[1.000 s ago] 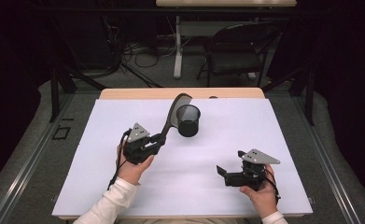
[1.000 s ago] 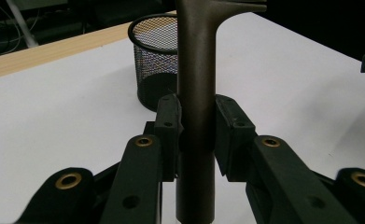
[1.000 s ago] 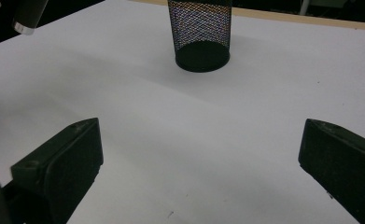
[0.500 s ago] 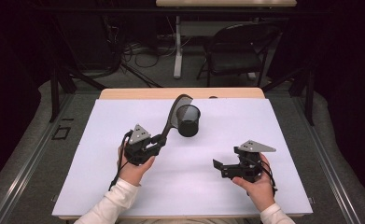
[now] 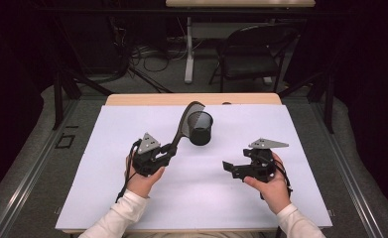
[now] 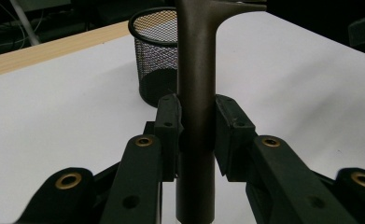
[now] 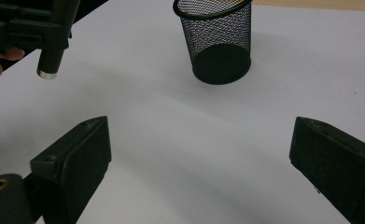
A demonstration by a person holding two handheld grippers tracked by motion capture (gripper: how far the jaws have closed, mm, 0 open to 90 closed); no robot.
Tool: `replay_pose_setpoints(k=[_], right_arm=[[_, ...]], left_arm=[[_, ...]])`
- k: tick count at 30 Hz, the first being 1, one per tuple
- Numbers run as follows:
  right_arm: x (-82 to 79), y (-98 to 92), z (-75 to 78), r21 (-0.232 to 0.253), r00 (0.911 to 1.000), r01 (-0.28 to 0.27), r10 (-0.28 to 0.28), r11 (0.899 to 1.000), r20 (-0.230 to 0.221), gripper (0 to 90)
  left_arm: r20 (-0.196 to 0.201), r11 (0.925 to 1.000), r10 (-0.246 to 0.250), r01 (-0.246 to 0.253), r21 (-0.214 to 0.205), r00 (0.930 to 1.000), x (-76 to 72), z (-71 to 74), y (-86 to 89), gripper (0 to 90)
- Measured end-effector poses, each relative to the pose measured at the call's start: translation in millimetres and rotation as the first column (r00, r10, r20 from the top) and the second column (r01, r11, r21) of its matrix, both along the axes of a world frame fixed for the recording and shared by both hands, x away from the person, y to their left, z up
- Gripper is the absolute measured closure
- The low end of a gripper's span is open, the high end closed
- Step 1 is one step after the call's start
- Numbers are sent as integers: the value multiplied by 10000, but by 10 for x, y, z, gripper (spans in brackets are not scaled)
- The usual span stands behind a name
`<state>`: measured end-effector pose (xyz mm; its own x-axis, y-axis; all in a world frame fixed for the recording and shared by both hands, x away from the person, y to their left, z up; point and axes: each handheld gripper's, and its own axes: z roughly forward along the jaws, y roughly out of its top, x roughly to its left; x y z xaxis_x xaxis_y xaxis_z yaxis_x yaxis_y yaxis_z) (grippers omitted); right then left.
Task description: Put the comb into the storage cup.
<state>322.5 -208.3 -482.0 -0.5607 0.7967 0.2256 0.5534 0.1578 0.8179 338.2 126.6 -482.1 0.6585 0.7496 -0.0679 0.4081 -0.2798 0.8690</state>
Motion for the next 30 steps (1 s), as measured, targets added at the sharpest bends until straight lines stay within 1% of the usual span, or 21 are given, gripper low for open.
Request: replay_pose_setpoints(k=[7,13,17,19,22,26,30], right_arm=[[128,40,90,116,9997,-19,22,9999,-242,81],[245,72,202,142,9999,13,-12,9999,-138,104],[329,95,279,244,10000,41,-40,9997,-49,124],[364,108,315,267,9999,42,-39,9996,-104,141],[416,135,356,267,10000,41,-42,9996,31,143],[479,164,392,193,10000,54,-54,9998,-3,143],[530,180,439,358,9999,77,-72,9993,-137,143]], left_arm=[[50,10000,-29,29,67,10000,-7,-12,-13,726],[95,10000,-22,21,52,10000,-12,-10,-10,726],[114,10000,-8,7,57,9999,-17,-12,-15,726],[99,10000,-13,12,48,10000,-16,-13,-14,726],[76,10000,-26,26,49,10000,-13,-16,-11,726],[102,10000,-6,6,22,9999,-17,-14,-8,726],[121,10000,7,-7,20,9999,-17,-11,-2,726]])
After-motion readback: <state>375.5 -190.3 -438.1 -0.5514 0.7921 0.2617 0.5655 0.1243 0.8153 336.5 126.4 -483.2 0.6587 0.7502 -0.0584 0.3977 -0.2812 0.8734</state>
